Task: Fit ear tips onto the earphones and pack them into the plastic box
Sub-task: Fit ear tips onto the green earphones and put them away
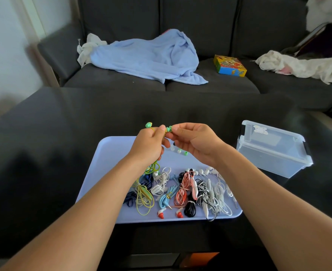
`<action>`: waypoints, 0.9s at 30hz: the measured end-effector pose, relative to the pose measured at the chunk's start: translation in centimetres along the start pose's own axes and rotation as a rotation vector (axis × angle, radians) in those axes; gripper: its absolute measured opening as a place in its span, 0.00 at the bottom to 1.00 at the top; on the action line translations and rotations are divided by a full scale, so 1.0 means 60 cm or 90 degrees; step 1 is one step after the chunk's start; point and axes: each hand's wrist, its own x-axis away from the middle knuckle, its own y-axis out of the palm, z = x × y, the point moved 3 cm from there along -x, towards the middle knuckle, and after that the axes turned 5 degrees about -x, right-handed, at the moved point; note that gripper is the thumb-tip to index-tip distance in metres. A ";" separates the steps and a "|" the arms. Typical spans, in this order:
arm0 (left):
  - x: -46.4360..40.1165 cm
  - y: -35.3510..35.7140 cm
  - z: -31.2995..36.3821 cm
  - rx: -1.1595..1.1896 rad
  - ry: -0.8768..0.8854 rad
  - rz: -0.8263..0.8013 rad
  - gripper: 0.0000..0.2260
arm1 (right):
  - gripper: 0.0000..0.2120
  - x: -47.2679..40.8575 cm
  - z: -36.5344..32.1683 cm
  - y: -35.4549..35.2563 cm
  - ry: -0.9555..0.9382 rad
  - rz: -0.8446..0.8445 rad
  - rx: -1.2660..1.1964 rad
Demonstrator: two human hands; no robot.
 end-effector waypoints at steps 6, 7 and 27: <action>-0.006 0.005 0.000 -0.115 0.066 0.042 0.22 | 0.08 0.010 -0.004 0.003 -0.054 0.058 0.034; -0.006 0.005 0.002 -0.132 0.081 0.044 0.22 | 0.08 0.010 -0.004 0.004 -0.060 0.062 0.037; -0.006 -0.017 -0.002 -0.073 0.092 0.036 0.13 | 0.03 0.024 -0.014 0.026 -0.198 0.123 0.229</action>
